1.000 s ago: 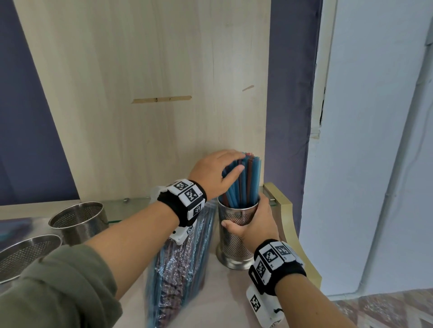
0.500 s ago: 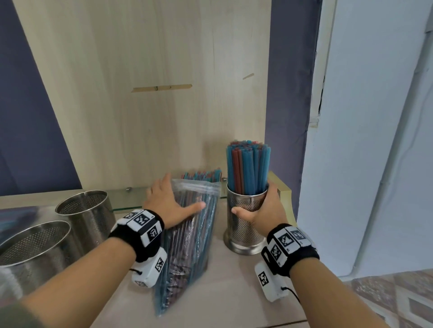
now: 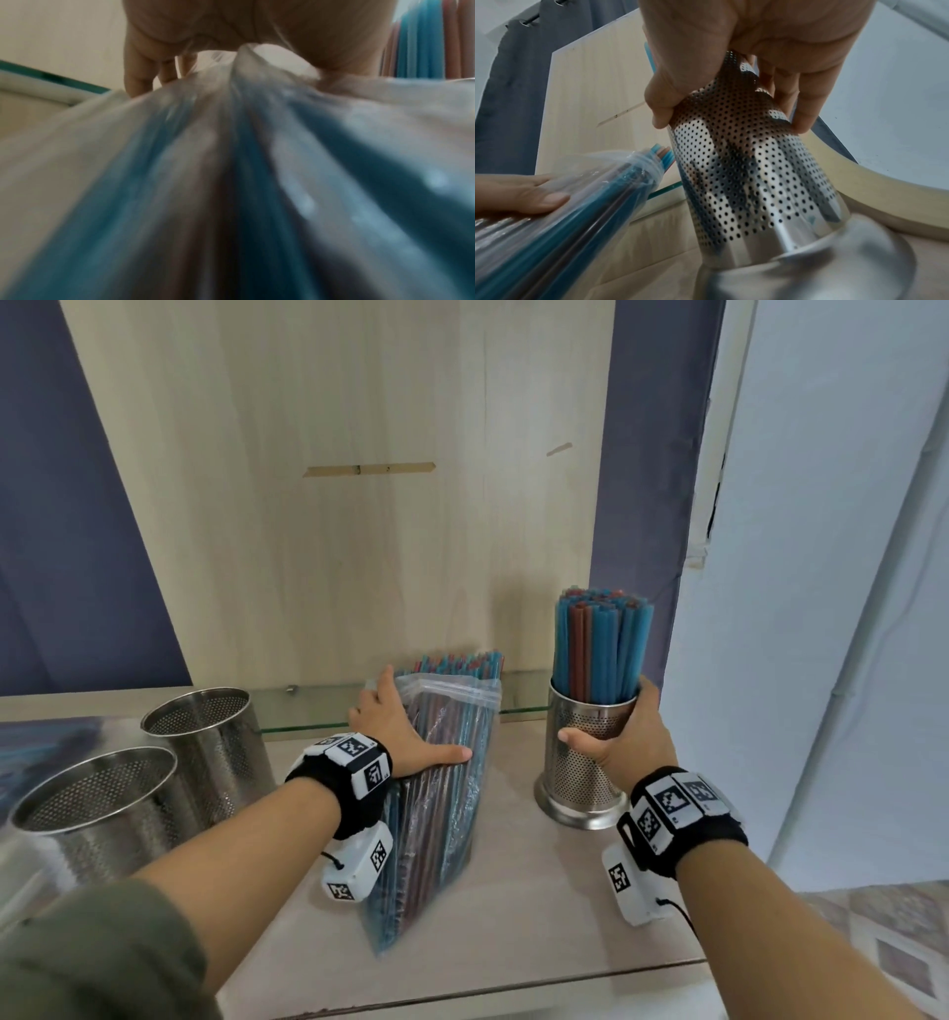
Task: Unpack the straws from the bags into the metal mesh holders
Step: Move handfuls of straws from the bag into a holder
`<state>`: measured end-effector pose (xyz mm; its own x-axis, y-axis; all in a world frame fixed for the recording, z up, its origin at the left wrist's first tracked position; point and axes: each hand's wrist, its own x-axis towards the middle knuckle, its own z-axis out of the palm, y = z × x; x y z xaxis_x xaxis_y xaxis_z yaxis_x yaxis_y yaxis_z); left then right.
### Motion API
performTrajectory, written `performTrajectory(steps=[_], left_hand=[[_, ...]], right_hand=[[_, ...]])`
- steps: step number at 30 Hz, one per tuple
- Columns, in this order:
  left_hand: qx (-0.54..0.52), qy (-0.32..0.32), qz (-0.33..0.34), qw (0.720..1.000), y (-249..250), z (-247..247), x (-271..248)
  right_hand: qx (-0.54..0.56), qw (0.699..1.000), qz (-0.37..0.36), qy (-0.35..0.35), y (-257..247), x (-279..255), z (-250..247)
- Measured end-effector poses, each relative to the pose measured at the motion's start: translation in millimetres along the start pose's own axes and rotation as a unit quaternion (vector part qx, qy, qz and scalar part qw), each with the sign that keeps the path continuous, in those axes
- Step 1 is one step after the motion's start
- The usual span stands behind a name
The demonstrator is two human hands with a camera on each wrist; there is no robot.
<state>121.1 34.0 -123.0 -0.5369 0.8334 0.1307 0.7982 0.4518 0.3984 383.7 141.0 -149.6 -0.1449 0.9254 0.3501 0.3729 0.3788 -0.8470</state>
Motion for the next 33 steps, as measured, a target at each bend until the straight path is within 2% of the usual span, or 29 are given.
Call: performTrajectory(steps=[10, 14, 16, 18, 20, 21, 23, 25, 26, 30, 33], left_hand=[[-0.062, 0.0, 0.01, 0.998, 72, 28, -13], [-0.091, -0.004, 0.017, 0.996, 65, 25, -18], [-0.113, -0.004, 0.041, 0.993, 54, 17, -23], [-0.135, 0.017, 0.077, 0.988, 42, 7, -34], [-0.151, 0.055, 0.11, 0.981, 29, -7, -50], [-0.156, 0.082, 0.12, 0.977, 21, -14, -58], [-0.157, 0.148, 0.127, 0.968, 3, -29, -74], [-0.119, 0.221, 0.117, 0.961, -16, -47, -89], [-0.094, 0.252, 0.096, 0.958, -27, -56, -96], [-0.007, 0.321, -0.036, 0.946, -72, -88, -118], [0.032, 0.311, -0.112, 0.943, -105, -100, -132]], right_hand=[[-0.031, 0.999, 0.022, -0.018, 0, -1, -5], [-0.039, 0.998, 0.031, -0.031, -7, -3, -8], [-0.065, 0.997, 0.043, -0.005, -14, -10, -9], [-0.115, 0.99, 0.039, 0.065, -28, -25, -8], [-0.123, 0.986, -0.034, 0.105, -46, -48, -3], [-0.118, 0.987, -0.074, 0.084, -56, -59, 1], [-0.128, 0.984, -0.12, -0.026, -68, -74, 16], [-0.177, 0.969, -0.104, -0.14, -76, -83, 33], [-0.204, 0.96, -0.088, -0.17, -80, -87, 41], [-0.287, 0.938, -0.027, -0.191, -84, -91, 64], [-0.344, 0.92, -0.018, -0.188, -83, -89, 73]])
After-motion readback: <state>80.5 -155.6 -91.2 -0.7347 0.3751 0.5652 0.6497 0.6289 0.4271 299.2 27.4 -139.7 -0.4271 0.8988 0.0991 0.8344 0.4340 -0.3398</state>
